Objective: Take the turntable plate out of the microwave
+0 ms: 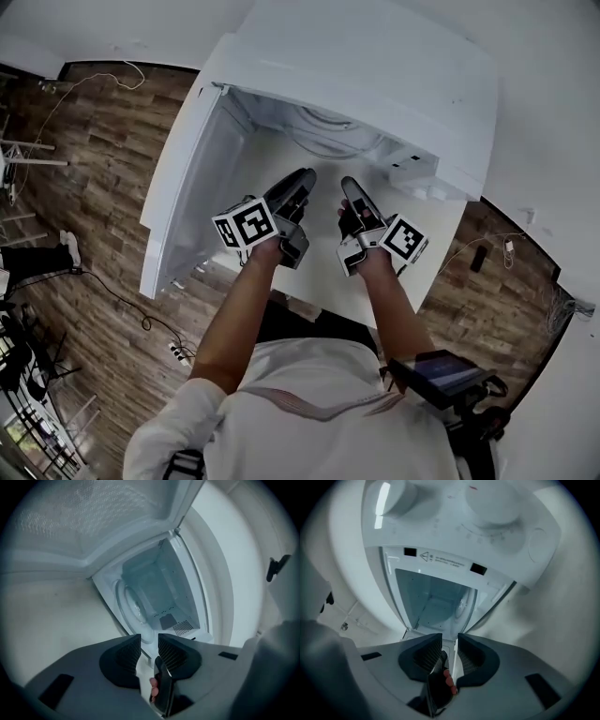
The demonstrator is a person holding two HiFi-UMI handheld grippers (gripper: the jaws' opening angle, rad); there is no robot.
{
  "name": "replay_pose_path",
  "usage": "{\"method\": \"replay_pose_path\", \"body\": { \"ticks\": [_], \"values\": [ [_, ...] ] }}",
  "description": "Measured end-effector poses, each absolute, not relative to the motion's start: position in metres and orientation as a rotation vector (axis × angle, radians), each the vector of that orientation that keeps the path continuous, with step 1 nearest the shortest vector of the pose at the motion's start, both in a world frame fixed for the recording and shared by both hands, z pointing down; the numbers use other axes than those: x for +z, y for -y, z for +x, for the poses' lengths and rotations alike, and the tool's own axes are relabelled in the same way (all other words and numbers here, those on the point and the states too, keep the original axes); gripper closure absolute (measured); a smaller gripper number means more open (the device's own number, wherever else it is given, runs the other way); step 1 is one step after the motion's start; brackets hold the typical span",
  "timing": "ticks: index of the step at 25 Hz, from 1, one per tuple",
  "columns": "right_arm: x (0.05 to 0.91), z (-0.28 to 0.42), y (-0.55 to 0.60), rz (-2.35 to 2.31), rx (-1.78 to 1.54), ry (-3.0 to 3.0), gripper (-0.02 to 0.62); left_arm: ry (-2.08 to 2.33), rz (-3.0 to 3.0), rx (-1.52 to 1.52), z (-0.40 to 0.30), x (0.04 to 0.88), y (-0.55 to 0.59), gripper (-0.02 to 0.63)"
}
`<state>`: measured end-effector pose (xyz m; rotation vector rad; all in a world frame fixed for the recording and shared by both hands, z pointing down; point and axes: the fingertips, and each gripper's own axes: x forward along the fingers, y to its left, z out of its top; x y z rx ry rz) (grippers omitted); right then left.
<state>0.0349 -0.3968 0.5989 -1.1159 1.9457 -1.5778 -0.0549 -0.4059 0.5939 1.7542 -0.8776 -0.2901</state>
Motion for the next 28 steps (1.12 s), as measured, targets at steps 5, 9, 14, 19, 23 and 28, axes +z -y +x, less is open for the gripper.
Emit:
{"method": "replay_pose_path", "body": {
  "ticks": [5, 9, 14, 19, 23, 28],
  "values": [
    [0.621, 0.028, 0.405, -1.138, -1.647, -1.825, 0.445, 0.782, 1.656, -0.393, -0.047, 0.610, 0.412, 0.451],
    [0.623, 0.026, 0.407, -1.143, -1.674, -1.777, 0.419, 0.740, 1.609, -0.421, -0.042, 0.615, 0.416, 0.411],
    [0.632, 0.027, 0.412, -1.138, -1.693, -1.751, 0.419, 0.691, 1.566, -0.439, -0.037, 0.622, 0.419, 0.402],
    [0.633, 0.028, 0.416, -1.096, -1.696, -1.649, 0.419, 0.643, 1.523, -0.473, -0.035, 0.620, 0.426, 0.402],
    [0.632, 0.026, 0.419, -1.057, -1.701, -1.615, 0.420, 0.633, 1.486, -0.476, -0.034, 0.623, 0.428, 0.408],
    [0.632, 0.021, 0.419, -1.022, -1.710, -1.582, 0.420, 0.627, 1.471, -0.475, -0.035, 0.623, 0.426, 0.486]
  ]
}}
